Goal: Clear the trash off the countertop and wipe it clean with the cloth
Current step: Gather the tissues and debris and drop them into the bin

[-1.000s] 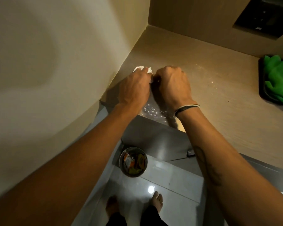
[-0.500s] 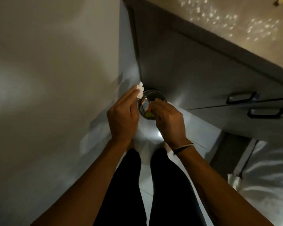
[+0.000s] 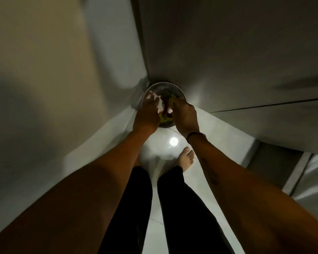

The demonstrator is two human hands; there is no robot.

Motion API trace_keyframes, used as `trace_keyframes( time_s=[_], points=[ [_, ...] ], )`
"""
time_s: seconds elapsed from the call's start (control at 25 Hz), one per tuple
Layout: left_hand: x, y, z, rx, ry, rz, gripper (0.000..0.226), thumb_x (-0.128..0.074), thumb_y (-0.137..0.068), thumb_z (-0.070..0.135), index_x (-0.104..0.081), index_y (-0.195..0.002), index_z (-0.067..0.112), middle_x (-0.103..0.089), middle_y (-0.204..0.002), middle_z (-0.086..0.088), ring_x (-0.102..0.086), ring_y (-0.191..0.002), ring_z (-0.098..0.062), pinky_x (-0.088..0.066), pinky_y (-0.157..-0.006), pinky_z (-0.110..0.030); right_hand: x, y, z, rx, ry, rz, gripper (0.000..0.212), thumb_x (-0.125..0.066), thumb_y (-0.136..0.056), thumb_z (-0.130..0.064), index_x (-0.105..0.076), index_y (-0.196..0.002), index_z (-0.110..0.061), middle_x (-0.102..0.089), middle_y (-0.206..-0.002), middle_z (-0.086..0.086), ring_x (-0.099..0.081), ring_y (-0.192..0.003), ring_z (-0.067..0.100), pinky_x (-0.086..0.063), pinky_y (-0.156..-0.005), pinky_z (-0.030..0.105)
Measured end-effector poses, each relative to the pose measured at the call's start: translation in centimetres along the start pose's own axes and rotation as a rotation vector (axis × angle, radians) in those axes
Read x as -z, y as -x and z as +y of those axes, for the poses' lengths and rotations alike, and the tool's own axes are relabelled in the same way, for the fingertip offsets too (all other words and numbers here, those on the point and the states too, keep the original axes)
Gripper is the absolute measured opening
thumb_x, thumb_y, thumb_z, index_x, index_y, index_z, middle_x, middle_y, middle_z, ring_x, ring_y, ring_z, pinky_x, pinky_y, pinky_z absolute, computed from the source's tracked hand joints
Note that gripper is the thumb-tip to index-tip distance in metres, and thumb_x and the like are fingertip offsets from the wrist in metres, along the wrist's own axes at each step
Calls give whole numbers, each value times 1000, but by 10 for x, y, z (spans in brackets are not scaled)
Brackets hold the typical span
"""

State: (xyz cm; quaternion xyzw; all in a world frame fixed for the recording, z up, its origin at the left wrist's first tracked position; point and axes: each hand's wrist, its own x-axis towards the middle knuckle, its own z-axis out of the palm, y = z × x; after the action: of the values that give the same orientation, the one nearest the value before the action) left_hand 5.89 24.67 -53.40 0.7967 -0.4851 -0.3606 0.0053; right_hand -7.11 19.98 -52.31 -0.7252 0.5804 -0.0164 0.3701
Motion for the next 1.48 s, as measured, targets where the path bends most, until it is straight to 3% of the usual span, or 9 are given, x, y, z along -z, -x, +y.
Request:
trace_keyframes(
  time_s=[0.2,0.36,0.52,0.64,0.76,0.88,1.04,1.2,1.48],
  points=[
    [29,78,1,-119,120,248,55,-60,-105,13,-47,-159,10,-59,-153,-23,-59,-139,-45,-54,-111,-53,46,55,-12,46,-17,105,52,-68,-102,-13,-53,-152,-11,-61,-152,14,-62,-137,36,-46,-117,37],
    [144,182,77,-459,144,488,49,-39,-113,24,-54,-153,1,-50,-161,-22,-43,-154,-42,-50,-117,-57,174,123,-95,329,48,435,53,-68,-102,-16,-52,-152,-16,-55,-158,6,-47,-152,23,-26,-127,15],
    [261,226,158,-687,204,745,45,-52,-109,9,-53,-153,-1,-43,-166,-23,-35,-159,-37,-38,-126,-52,299,154,-172,573,-2,763,40,-64,-104,-7,-62,-144,-8,-64,-149,8,-53,-148,21,-42,-125,35],
    [329,226,205,-752,260,823,49,-54,-107,4,-48,-155,-3,-43,-166,-23,-37,-158,-36,-36,-127,-51,363,156,-198,613,-11,901,34,-62,-104,-6,-67,-137,-6,-70,-139,9,-63,-135,21,-48,-117,36],
    [380,201,248,-644,251,733,52,-60,-105,7,-49,-155,-1,-50,-162,-20,-47,-151,-36,-41,-124,-44,409,137,-199,433,109,832,38,-62,-100,-3,-68,-137,-10,-68,-139,10,-63,-128,25,-51,-110,33],
    [399,169,285,-587,53,558,56,-71,-100,21,-54,-152,10,-60,-148,-12,-59,-131,-30,-57,-101,-39,436,109,-183,276,193,643,47,-68,-95,-3,-65,-141,-13,-67,-141,8,-64,-125,29,-57,-103,41],
    [390,130,304,-632,-152,438,60,-79,-94,27,-57,-148,17,-62,-133,-9,-63,-117,-25,-44,-86,-28,446,80,-169,276,352,477,45,-75,-92,-7,-69,-136,-14,-69,-139,9,-63,-117,35,-59,-93,45],
    [379,121,311,-658,-271,477,19,-78,-95,14,-79,-114,13,-68,-114,-7,-67,-103,-23,-48,-83,-27,448,74,-168,305,403,506,25,-74,-95,-16,-78,-120,-12,-72,-122,11,-64,-102,36,-60,-80,48],
    [359,179,237,-597,134,820,15,-68,-98,12,-78,-108,6,-71,-103,-11,-62,-87,-17,-41,-71,-18,396,127,-184,500,191,736,19,-61,-106,-25,-73,-117,-14,-69,-115,6,-61,-100,20,-50,-79,28]
  ],
)
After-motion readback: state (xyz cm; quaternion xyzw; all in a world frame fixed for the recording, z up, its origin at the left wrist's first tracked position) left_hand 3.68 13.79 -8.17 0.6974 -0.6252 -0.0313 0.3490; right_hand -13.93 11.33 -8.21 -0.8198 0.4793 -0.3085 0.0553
